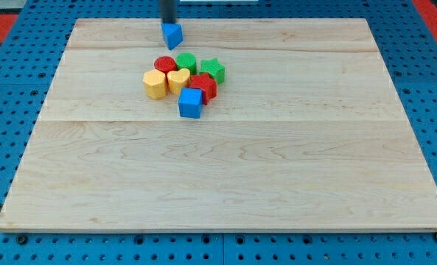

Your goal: Move the blue triangle left to the red star

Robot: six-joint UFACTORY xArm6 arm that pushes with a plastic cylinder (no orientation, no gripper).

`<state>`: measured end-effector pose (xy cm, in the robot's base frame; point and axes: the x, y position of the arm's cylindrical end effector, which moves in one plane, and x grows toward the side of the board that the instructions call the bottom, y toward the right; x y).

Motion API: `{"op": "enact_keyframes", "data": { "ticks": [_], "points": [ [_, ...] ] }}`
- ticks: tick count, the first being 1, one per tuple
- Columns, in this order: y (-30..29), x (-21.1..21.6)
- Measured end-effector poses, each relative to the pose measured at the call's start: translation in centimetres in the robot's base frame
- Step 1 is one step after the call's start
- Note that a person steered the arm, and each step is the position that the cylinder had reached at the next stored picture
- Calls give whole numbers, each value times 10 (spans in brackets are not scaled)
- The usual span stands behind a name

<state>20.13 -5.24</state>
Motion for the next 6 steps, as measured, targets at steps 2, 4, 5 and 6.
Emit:
{"op": "enact_keyframes", "data": {
  "ticks": [2,4,5,6],
  "points": [
    [-31,40],
    [-50,-6],
    [-86,20],
    [-73,75]
  ]
}}
